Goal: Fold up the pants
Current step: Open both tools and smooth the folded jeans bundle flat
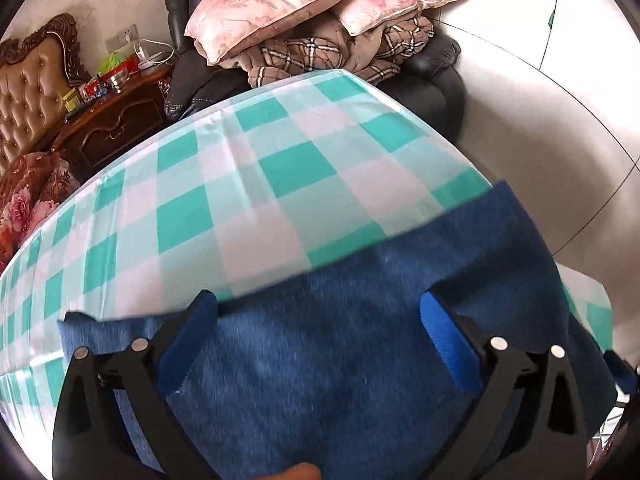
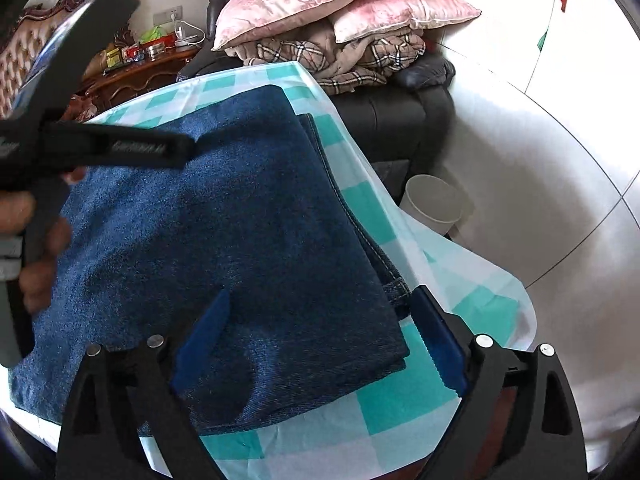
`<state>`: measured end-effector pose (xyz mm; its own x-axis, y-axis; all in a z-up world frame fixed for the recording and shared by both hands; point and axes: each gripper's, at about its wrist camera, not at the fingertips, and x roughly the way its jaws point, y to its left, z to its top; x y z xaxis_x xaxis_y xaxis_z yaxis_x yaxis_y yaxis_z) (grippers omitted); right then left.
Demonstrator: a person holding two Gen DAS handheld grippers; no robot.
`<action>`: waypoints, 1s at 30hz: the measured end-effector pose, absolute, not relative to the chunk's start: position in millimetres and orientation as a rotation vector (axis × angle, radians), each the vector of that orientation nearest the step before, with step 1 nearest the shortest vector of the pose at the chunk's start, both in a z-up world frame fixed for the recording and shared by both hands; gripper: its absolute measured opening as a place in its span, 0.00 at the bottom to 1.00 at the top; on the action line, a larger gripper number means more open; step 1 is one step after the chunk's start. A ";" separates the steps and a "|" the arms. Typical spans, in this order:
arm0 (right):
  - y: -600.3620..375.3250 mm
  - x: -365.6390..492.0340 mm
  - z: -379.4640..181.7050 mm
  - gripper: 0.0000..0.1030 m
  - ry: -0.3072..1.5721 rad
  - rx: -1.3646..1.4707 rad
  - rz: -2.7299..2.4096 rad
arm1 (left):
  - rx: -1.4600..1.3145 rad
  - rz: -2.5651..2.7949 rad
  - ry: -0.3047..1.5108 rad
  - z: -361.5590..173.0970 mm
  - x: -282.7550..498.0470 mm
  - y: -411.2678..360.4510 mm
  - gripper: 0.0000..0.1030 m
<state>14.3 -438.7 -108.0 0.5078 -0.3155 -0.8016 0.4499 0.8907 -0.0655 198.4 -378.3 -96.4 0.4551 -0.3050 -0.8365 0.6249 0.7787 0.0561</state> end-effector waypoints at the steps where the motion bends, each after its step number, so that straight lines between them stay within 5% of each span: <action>1: -438.9 15.0 -108.0 0.85 0.931 0.158 -0.463 | 0.384 -0.591 0.927 -94.4 199.4 -379.4 0.99; 30: -386.4 30.4 -100.1 0.85 0.928 0.059 -0.413 | 0.397 -0.312 0.935 -79.0 81.9 -189.6 0.98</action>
